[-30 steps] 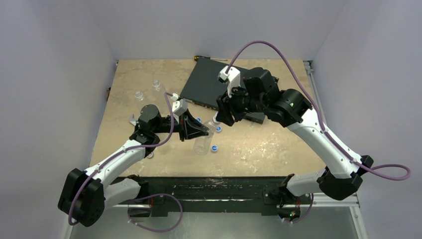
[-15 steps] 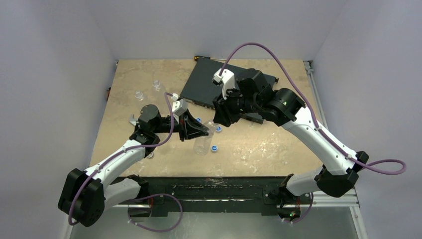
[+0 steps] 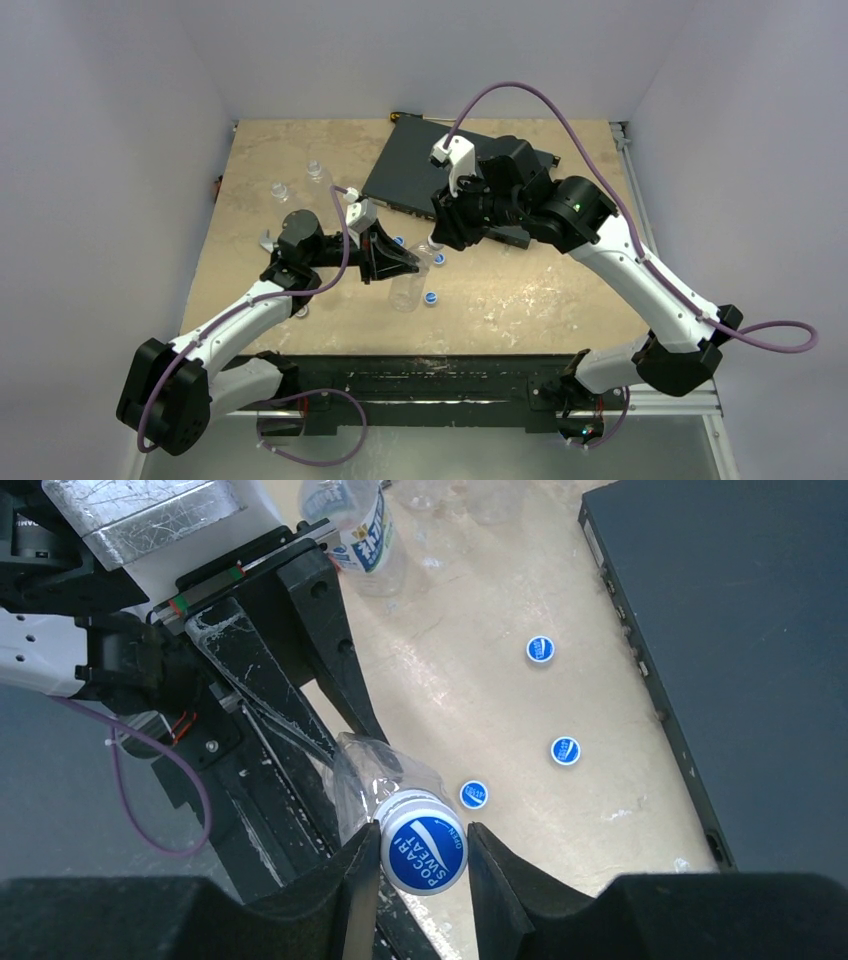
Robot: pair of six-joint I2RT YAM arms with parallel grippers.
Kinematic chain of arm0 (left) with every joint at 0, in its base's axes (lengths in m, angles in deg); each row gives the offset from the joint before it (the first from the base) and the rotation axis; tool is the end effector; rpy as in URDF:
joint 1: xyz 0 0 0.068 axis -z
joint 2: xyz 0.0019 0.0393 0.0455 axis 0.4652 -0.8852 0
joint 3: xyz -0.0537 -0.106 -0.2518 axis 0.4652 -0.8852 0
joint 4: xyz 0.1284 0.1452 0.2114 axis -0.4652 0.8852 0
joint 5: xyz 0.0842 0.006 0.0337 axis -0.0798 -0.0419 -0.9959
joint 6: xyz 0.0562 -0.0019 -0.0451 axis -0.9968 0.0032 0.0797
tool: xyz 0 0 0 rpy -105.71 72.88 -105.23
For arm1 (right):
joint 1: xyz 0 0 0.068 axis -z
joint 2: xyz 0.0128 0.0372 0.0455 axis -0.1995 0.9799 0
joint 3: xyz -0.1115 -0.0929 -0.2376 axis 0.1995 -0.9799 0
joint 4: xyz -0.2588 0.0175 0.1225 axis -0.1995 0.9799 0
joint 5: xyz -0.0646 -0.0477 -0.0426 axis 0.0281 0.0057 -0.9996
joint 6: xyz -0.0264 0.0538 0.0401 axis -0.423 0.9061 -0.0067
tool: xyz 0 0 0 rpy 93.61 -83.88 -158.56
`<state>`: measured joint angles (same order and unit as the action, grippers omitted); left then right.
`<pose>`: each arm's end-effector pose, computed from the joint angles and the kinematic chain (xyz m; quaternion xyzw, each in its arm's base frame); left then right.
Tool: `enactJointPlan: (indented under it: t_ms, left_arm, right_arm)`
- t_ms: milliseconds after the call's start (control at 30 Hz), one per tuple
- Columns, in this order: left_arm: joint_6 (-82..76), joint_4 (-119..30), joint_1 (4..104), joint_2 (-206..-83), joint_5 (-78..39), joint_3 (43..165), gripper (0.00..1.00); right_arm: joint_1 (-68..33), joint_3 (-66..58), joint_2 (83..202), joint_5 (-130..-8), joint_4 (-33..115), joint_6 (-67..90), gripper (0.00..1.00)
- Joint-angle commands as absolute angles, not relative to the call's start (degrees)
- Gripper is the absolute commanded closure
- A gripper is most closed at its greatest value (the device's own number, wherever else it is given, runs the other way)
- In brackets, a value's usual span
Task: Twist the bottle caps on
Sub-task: Screw the bottle cap onto the plastic bottle.
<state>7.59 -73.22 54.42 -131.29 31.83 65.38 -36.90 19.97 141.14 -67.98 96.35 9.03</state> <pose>0.2142 -0.1653 0.2772 0.3841 0.5857 -0.5708 0.4286 0.2008 0.2395 0.4513 -0.3631 0.8112 0.2612 0.3768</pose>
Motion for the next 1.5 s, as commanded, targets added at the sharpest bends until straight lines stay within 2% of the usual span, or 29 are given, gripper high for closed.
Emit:
enactJointPlan:
  t_ms: [0, 133, 200, 300, 467, 567, 867, 1067, 1467]
  left_arm:
    - [7.09, -74.90, 54.09, -130.25, 32.93, 66.12, 1.00]
    - [7.04, -74.87, 54.09, -130.20, 32.71, 66.20, 1.00]
    - [6.99, -75.05, 54.07, -129.99, 32.38, 66.13, 1.00]
    - [6.67, -75.17, 54.09, -129.39, 31.93, 66.06, 1.00]
    - [5.73, -74.53, 54.09, -127.85, 31.10, 65.72, 1.00]
    - [6.76, -75.83, 54.09, -127.27, 31.58, 65.21, 1.00]
    - [19.10, -92.94, 54.09, -124.71, 33.43, 61.58, 1.00]
    - [10.16, -77.93, 54.09, -124.17, 31.83, 66.24, 1.00]
    - [8.97, -76.82, 54.09, -124.16, 31.95, 67.18, 1.00]
  right_arm:
    - [-37.10, 22.18, 140.12, -68.39, 96.51, 9.35, 0.63]
    - [-37.10, 21.58, 140.08, -67.90, 96.30, 9.39, 0.67]
    - [-37.10, 21.10, 140.04, -67.20, 96.25, 9.61, 0.73]
    - [-37.05, 20.22, 139.60, -64.91, 94.92, 9.74, 0.87]
    - [-35.85, 20.11, 138.46, -61.41, 93.75, 9.63, 0.94]
    - [-34.10, 19.82, 137.16, -57.58, 92.80, 8.84, 0.96]
    - [-33.67, 19.99, 134.86, -49.35, 91.39, 8.10, 0.97]
    - [-33.68, 20.38, 136.03, -50.90, 92.19, 8.95, 0.98]
    - [-33.68, 20.11, 137.44, -52.88, 90.93, 10.64, 0.98]
